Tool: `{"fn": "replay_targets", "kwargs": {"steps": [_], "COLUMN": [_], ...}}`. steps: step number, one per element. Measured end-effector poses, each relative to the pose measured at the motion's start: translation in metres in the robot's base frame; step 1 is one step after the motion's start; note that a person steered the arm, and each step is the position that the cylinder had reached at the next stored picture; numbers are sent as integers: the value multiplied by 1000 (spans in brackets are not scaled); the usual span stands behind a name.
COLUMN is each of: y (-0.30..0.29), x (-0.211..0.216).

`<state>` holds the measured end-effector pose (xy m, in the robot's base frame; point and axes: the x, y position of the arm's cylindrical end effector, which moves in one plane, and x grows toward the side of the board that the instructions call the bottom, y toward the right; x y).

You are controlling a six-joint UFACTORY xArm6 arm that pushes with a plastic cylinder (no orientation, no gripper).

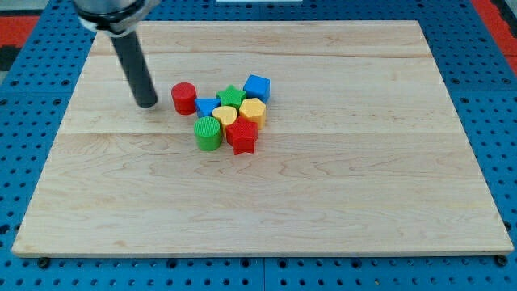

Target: Slide the red circle above the blue triangle

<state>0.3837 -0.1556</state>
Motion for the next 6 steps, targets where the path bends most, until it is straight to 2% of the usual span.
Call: {"fn": "replay_targets", "kwargs": {"steps": [1, 5, 6], "y": [26, 34, 34], "x": [-10, -15, -43]}}
